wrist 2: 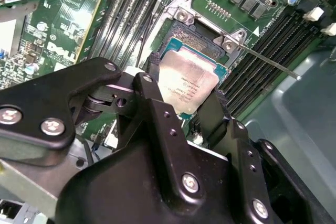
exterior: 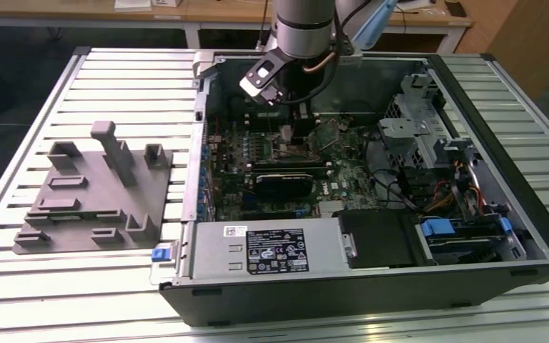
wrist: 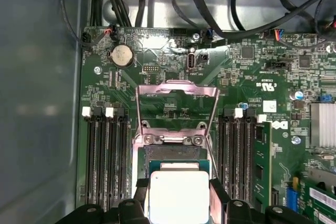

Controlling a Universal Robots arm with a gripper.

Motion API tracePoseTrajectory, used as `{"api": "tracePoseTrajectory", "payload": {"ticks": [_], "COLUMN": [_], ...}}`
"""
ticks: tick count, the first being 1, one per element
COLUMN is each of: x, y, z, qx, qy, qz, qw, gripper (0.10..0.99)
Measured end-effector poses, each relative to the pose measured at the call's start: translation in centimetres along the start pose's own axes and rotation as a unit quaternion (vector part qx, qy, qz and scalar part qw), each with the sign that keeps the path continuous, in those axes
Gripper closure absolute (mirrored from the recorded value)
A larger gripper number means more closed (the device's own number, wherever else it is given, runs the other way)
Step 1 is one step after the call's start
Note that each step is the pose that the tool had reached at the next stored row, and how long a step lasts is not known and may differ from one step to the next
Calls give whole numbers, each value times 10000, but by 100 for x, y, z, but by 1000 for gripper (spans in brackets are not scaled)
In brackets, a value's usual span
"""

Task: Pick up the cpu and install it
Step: 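Place the cpu into insertion slot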

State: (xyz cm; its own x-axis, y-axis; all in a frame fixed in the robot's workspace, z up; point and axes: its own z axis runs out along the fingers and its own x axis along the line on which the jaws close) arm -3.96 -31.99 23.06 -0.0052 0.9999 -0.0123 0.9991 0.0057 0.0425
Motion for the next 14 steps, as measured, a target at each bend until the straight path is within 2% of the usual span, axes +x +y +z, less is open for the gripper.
{"api": "tracePoseTrajectory", "payload": {"ticks": [14], "x": [23], "y": [-6], "z": [172], "qx": [0], "qy": [0], "qz": [1], "qw": [10000], "gripper": [545]}}
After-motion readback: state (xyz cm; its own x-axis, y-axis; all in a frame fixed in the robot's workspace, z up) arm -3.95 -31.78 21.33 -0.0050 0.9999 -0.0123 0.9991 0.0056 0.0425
